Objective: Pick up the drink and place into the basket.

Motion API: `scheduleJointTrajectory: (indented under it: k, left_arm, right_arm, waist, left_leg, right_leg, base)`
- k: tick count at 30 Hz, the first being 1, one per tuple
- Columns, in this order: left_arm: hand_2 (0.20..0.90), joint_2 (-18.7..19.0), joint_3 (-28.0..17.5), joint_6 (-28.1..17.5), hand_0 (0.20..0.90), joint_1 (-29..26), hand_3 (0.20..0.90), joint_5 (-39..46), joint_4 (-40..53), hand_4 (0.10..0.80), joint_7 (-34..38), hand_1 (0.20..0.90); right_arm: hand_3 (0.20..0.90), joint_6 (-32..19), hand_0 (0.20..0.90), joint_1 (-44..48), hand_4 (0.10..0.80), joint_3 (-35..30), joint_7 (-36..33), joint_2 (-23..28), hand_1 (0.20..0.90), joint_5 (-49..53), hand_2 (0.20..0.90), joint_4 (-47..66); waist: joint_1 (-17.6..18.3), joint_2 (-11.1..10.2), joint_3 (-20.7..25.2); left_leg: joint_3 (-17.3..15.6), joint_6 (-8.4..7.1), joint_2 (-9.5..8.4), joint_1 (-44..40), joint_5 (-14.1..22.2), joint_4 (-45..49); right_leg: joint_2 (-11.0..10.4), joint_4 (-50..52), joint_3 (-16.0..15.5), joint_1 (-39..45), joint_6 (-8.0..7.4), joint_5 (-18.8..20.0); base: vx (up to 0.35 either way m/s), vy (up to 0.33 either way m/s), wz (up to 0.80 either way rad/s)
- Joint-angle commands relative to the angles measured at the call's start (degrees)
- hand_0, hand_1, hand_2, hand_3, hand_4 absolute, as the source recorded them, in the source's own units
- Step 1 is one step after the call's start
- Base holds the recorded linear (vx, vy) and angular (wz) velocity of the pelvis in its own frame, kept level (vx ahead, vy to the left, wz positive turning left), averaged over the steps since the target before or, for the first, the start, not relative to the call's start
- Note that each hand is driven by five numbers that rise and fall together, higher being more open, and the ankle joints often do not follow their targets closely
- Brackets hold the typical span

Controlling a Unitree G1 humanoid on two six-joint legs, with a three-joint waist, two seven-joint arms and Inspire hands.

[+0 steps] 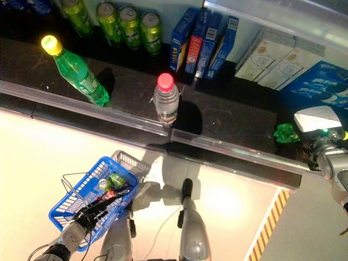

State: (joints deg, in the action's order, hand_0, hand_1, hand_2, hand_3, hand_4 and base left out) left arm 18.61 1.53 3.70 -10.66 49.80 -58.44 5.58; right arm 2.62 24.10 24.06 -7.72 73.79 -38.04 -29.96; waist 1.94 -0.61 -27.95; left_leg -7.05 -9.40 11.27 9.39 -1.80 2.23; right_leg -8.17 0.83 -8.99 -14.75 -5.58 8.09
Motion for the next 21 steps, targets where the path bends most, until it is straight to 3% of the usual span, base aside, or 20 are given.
scheduleJointTrajectory:
  k: [1, 10, 21]
  left_arm:
    - [0.3, 4.4, -0.4, -5.42, 0.3, 6.98, 0.2, 3.17, 3.09, 0.1, 0.61, 0.3]
    - [0.3, 3.97, -3.19, -10.49, 0.3, 7.54, 0.2, 7.11, 7.31, 0.1, 0.78, 0.3]
    - [0.3, 1.4, -7.16, -15.4, 0.3, 10.42, 0.2, 5.11, 11.29, 0.1, 0.96, 0.3]
  right_arm:
    - [0.2, -0.56, 0.3, 1.79, 0.1, -3.22, -5.84, -0.7, 0.3, 5.9, 0.3, 0.53]
    - [0.2, -4.87, 0.3, -6.06, 0.1, -13.67, -9.86, -2.05, 0.3, 13.25, 0.3, 12.46]
    - [0.2, -9.65, 0.3, -17.54, 0.1, -28.15, -7.82, -6.04, 0.3, 19.61, 0.3, 27.55]
  waist:
    - [-0.66, 0.53, 3.83]
    - [0.51, 0.02, 5.86]
    - [2.07, -0.6, 11.51]
  left_leg:
    - [0.1, 1.73, 1.14, 5.22, -1.37, 4.91]
    - [-1.01, 2.35, 0.5, 2.65, 0.47, 6.03]
    - [-3.32, 2.57, 0.19, -4.37, 0.73, 2.16]
  right_leg:
    - [-0.82, 11.3, -1.36, -4.3, -0.03, -8.47]
    - [-0.74, 12.13, -1.41, -1.28, 0.46, -10.38]
    - [-0.48, 9.37, -0.59, 5.83, 0.09, -11.34]
  base:
    - [-0.054, 0.054, 0.0]
    - [-0.027, 0.075, 0.01]
    - [0.042, 0.062, 0.03]
